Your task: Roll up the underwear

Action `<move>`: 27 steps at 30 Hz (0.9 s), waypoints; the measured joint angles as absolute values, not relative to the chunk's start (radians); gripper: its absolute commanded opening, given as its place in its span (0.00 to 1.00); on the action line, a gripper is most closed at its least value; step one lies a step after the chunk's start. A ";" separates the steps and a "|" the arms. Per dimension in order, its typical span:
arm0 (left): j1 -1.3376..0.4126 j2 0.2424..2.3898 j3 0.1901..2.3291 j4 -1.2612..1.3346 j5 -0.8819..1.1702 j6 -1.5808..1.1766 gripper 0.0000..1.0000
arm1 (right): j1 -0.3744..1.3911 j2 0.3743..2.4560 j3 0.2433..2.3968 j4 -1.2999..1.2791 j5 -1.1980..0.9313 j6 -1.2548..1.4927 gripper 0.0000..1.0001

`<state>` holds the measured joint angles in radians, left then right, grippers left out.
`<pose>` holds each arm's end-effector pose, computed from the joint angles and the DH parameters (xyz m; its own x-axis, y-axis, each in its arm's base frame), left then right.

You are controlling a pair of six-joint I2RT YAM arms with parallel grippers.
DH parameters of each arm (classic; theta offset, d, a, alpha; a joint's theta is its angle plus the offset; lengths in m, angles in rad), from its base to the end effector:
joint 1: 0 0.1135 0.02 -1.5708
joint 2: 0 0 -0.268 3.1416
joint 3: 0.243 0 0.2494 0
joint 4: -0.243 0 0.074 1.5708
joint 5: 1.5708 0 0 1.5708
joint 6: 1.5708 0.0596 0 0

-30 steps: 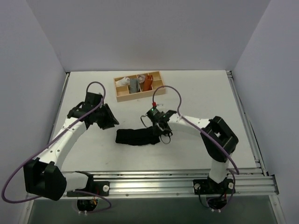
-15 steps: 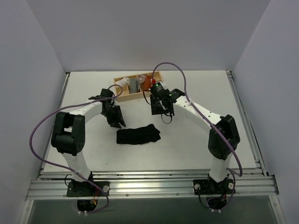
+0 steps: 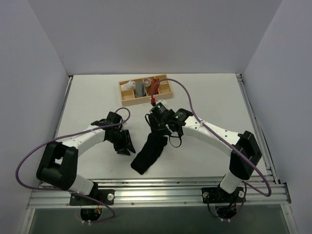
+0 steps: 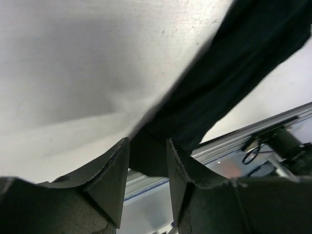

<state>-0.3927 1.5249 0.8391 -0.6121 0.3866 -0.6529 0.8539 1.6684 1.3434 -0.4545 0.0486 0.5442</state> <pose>0.2389 -0.1233 0.1499 -0.9791 -0.2035 0.0065 -0.1844 0.8727 -0.4521 0.2582 0.2918 0.2659 -0.7732 -0.1001 -0.6262 -0.3856 0.8581 0.3390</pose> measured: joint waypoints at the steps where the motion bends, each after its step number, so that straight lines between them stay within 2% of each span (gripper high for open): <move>1: -0.388 1.486 0.824 -0.617 0.389 -0.670 0.47 | 0.872 1.650 1.329 -0.446 0.048 0.531 0.45; 6: -0.233 1.371 0.867 -0.683 0.341 -0.698 0.51 | 0.995 1.637 1.299 -0.385 0.041 0.456 0.50; 10: -0.089 1.409 0.950 -0.719 0.337 -0.694 0.51 | 1.127 1.706 1.308 -0.356 0.050 0.393 0.52; 15: 0.099 1.475 0.956 -0.724 0.410 -0.697 0.51 | 1.268 1.821 1.307 -0.352 0.095 0.334 0.55; 27: 0.141 1.464 0.866 -0.711 0.469 -0.721 0.51 | 1.351 1.859 1.302 -0.361 0.210 0.245 0.57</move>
<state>0.1413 1.4635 0.8658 -0.7109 0.4694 -0.7208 1.3506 1.8591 1.3018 -0.3607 0.2104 0.2451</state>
